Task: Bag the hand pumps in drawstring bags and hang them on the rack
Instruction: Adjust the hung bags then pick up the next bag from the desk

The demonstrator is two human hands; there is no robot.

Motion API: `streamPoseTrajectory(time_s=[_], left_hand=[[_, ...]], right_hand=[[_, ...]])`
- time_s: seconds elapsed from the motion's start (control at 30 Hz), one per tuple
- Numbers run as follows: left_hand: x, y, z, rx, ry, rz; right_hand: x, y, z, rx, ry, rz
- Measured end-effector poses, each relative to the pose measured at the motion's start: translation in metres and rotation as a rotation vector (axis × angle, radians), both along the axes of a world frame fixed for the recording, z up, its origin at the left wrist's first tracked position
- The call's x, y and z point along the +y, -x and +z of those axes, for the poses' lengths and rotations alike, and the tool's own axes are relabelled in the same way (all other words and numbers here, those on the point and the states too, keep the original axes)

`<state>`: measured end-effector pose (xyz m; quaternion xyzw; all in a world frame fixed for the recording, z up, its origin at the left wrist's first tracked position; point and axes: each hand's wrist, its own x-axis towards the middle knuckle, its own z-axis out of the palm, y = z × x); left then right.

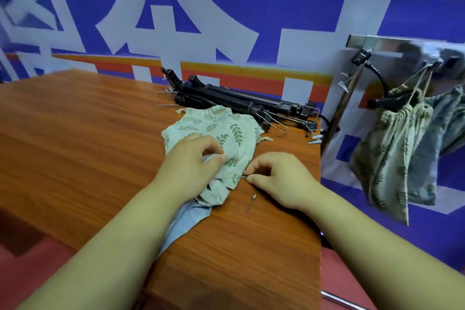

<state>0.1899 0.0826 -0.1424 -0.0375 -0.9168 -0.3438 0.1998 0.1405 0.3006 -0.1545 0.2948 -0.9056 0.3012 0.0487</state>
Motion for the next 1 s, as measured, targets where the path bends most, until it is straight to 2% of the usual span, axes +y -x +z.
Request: streamPoseTrajectory(time_s=[0.33, 0.6, 1.0], left_hand=[[0.006, -0.002, -0.005, 0.134, 0.187, -0.056], [0.009, 0.002, -0.010, 0.043, 0.268, -0.041], [0.012, 0.002, -0.009, 0.020, 0.238, -0.018]], right_hand=[[0.002, -0.002, -0.006, -0.006, 0.043, -0.027], [0.003, -0.006, -0.008, 0.021, 0.040, -0.069], [0.000, -0.008, -0.008, 0.095, 0.022, -0.122]])
